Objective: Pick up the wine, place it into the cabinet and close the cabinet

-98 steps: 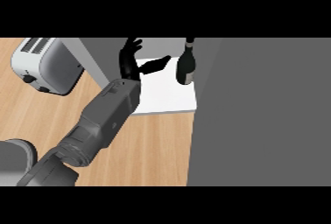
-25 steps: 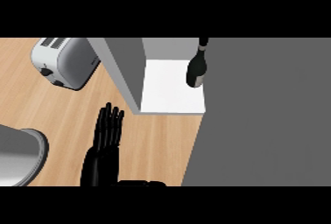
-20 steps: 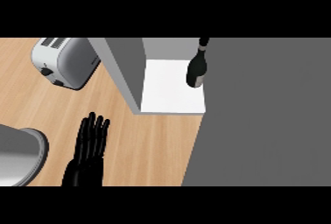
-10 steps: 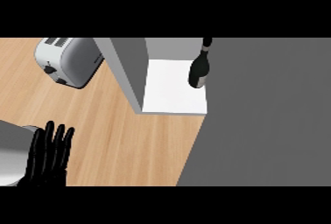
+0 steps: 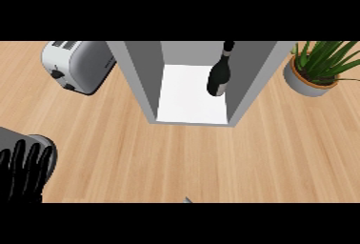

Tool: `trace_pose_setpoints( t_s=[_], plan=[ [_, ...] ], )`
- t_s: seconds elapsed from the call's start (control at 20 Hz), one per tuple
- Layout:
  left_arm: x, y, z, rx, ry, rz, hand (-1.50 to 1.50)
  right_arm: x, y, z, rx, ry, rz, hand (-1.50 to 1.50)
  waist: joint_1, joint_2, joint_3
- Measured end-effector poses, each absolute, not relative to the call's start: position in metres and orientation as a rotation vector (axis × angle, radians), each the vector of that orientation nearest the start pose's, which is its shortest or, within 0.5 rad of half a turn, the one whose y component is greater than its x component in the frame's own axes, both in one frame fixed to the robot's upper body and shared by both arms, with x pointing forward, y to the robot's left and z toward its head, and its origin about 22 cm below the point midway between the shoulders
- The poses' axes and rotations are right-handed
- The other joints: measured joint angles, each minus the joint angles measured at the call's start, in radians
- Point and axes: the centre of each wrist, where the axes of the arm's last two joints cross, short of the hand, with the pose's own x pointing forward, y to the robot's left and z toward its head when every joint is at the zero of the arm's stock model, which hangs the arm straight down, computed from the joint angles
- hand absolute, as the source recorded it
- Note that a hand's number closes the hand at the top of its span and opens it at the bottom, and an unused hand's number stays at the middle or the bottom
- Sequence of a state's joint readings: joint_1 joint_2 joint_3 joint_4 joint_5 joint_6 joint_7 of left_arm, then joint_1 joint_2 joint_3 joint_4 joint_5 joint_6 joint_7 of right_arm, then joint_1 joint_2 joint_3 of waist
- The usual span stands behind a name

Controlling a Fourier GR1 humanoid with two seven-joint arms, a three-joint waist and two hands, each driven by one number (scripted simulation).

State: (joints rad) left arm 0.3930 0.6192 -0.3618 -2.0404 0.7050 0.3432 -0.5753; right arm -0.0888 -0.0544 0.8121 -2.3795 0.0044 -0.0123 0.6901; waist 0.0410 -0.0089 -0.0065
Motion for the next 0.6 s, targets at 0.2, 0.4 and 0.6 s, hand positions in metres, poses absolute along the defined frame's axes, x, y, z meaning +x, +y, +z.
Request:
trace_pose_setpoints(
  t_s=[0.2,0.4,0.6],
  plan=[
    [0.131,0.285,0.057,-0.157,-1.924,0.191,-1.50,0.125,-0.090,0.188,0.661,-1.667,0.701,1.50,0.013,0.004,0.000],
    [0.128,0.298,0.063,-0.179,-1.927,0.177,-1.50,0.139,-0.071,0.195,0.666,-1.677,0.699,1.50,0.022,0.006,0.001],
    [0.131,0.313,0.070,-0.189,-1.941,0.169,-1.50,0.164,-0.038,0.205,0.657,-1.670,0.705,1.50,0.030,0.009,0.002]
  ],
)
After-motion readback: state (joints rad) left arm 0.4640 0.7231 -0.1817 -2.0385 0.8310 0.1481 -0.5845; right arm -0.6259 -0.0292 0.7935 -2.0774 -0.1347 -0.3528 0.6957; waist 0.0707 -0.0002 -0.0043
